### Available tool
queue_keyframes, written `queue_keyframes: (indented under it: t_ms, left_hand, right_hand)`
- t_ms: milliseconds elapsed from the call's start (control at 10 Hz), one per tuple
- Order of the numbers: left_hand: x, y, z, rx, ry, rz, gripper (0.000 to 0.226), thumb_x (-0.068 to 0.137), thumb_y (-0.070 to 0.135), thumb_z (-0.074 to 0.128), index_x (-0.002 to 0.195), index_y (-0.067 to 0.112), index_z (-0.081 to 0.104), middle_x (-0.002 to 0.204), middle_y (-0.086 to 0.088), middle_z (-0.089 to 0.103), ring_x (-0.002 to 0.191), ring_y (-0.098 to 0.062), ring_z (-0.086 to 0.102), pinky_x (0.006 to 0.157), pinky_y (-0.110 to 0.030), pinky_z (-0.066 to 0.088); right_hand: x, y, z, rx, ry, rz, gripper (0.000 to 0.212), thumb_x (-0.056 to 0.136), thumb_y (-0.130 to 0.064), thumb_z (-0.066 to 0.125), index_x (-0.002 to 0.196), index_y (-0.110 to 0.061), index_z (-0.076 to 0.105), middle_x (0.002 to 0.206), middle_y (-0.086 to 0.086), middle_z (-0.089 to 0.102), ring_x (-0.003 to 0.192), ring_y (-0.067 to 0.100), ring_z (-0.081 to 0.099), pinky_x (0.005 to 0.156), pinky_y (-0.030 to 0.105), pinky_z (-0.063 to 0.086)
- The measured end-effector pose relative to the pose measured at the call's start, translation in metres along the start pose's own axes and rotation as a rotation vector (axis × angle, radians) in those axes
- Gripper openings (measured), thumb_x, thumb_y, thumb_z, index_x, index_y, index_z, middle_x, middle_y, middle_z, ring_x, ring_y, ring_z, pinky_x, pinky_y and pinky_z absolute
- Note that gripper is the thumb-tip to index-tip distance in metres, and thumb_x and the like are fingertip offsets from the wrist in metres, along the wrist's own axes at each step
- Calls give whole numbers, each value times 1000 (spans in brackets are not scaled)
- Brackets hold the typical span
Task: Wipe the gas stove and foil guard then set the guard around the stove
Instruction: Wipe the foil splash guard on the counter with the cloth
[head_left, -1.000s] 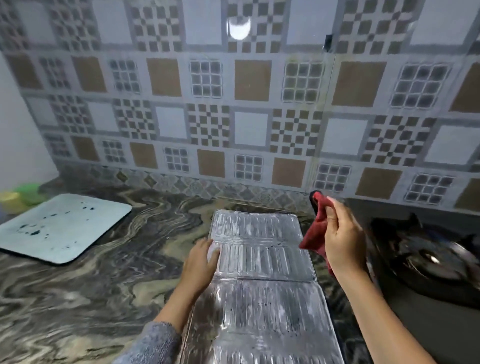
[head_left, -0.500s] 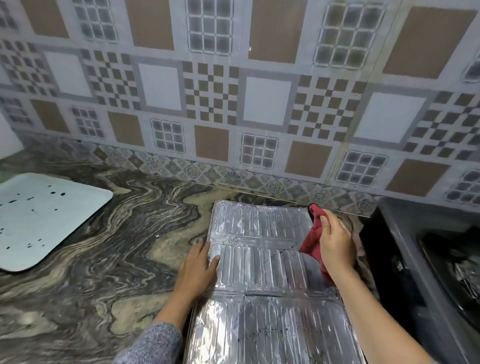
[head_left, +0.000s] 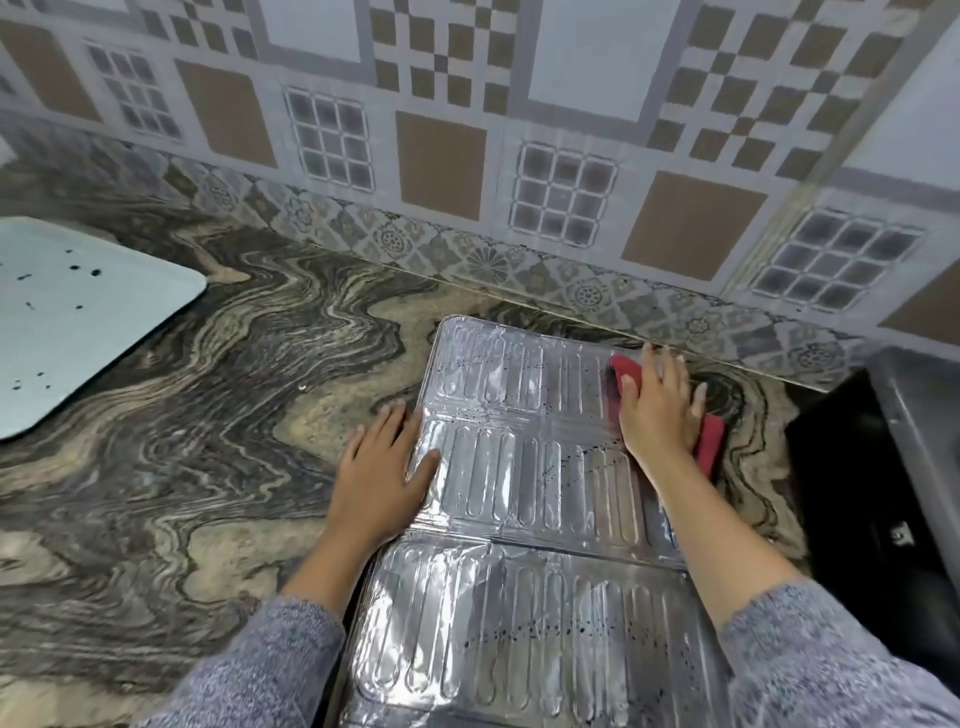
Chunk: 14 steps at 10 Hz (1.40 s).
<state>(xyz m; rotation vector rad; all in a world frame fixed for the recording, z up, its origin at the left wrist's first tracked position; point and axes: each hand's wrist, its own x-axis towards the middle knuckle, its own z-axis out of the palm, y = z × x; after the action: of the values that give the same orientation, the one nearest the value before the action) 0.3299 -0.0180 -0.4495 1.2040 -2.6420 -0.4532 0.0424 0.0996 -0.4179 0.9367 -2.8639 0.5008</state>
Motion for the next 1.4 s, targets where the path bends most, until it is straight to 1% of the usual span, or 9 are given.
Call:
queue_keyframes:
  t_ms: [100,300,500,700,900,1100,1200,1300,1400]
  left_hand:
    - [1,1,0,6,4,-1,64,93,60,18,148,31,9,158,7,7,145,-6,2,119,-35,3]
    - [0,1,-2,5,4,-1,66,90,61,16,148,31,8,158,8,7,144,-6,2,118,-34,4]
    - [-2,5,-4,33,-3,6,67,89,62,8,148,32,2,157,10,0,143,-4,-5,117,-32,0]
    - [1,15,-13,46,-6,35,69,87,62,1,148,30,-3,156,10,-6,143,-5,-11,118,-33,-2]
    - [13,8,-13,33,23,5,65,91,58,7,148,29,-3,156,11,-8,143,-5,-13,119,-34,-2]
    - [8,3,-5,23,-6,5,65,90,59,5,148,30,-4,156,11,-9,142,-4,-15,119,-34,-3]
    - [3,3,-1,13,-20,5,66,90,60,5,148,30,-4,156,12,-9,142,-4,-15,118,-33,-4]
    - [0,3,0,20,-28,1,64,91,59,5,147,31,-5,156,12,-11,142,-4,-16,118,-33,-4]
    - [0,3,-1,24,-26,-1,65,90,60,4,147,31,-6,155,12,-11,142,-4,-16,119,-33,-3]
  right_hand:
    - [-5,2,-3,-18,47,-70,50,97,-34,36,145,-20,27,156,3,21,145,17,10,117,43,-3]
    - [-6,15,0,-5,-32,-158,45,98,-27,36,142,-17,35,150,4,34,141,19,25,117,39,11]
    - [13,21,-1,18,-87,-122,46,99,-33,30,143,-20,33,150,2,34,140,20,27,116,41,15]
    - [22,11,-4,22,-43,26,48,100,-36,23,145,-22,27,153,0,28,142,20,21,117,42,8]
    - [41,-40,5,85,-31,90,48,99,-31,25,146,-20,26,154,2,25,142,23,19,115,40,8]
    - [30,-70,23,126,-220,26,50,100,-34,20,148,-19,15,157,4,13,144,23,11,117,41,4]
    - [26,-54,14,117,-331,-71,53,100,-40,21,149,-20,13,158,4,7,145,22,7,118,42,5]
    - [26,-43,8,96,-300,-213,54,99,-43,24,148,-23,15,158,0,5,145,20,8,117,41,9]
    - [32,-34,8,70,-350,-374,54,99,-44,25,148,-25,16,158,-5,2,145,15,5,116,38,11]
